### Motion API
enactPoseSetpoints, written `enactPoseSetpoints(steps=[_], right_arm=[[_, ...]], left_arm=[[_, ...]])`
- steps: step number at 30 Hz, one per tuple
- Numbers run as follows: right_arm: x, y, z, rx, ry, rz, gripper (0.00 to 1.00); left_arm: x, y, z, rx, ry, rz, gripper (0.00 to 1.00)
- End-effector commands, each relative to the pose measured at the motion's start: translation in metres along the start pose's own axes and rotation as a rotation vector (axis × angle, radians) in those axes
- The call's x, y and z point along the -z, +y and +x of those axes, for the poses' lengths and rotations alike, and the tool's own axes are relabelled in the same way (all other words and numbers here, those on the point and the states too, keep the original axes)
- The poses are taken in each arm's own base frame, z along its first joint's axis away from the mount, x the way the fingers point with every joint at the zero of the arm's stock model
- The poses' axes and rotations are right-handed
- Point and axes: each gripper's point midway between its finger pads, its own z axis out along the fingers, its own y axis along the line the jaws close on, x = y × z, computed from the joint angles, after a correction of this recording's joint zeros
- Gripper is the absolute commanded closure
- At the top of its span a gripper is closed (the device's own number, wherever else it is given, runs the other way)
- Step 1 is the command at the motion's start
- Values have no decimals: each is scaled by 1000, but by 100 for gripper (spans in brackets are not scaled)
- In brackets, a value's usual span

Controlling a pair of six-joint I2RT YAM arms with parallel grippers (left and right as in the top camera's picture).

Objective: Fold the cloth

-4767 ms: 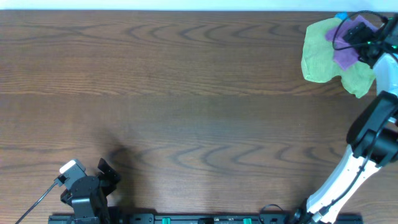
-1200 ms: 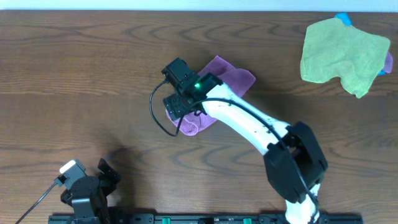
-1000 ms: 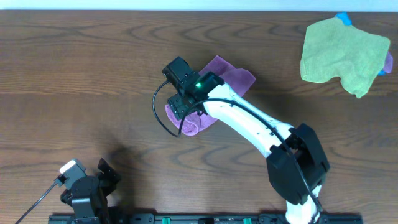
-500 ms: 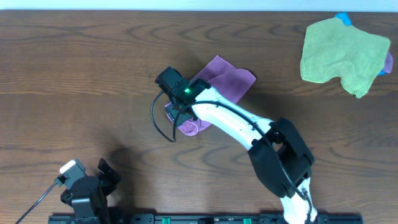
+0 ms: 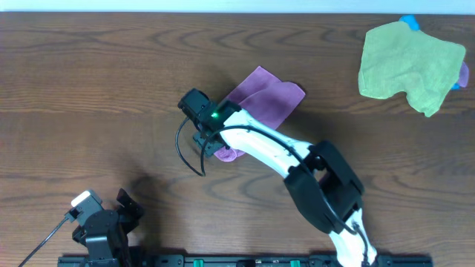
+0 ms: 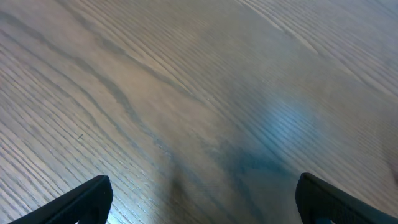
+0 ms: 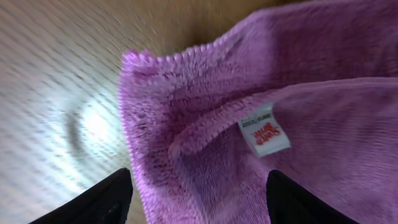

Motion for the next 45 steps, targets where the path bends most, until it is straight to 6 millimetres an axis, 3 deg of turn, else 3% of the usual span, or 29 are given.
enactPoseSetpoints(steps=[1, 15, 25, 30, 31, 33, 34, 43, 45], right_arm=[[-8, -1, 0, 48, 5, 36, 31], [-10, -10, -23, 80, -84, 87, 34], [-37, -13, -7, 94, -13, 103, 42], [-37, -22, -10, 94, -21, 158, 63], [-36, -25, -9, 95, -19, 179, 70], [-34, -30, -8, 98, -13, 211, 93], [-33, -31, -8, 99, -12, 216, 99], [13, -32, -30, 32, -112, 200, 99], [18, -31, -31, 30, -120, 189, 90]], left_arm=[[-8, 7, 11, -15, 25, -36, 5], [-5, -31, 22, 144, 115, 168, 5], [0, -47, 27, 206, 168, 257, 5], [6, -63, 30, 220, 209, 347, 5], [7, -68, 27, 219, 202, 374, 5], [11, -80, 19, 205, 179, 440, 5], [12, -84, 17, 205, 176, 463, 4], [8, -121, 16, 192, 302, 585, 4], [4, -126, 17, 184, 325, 597, 5]])
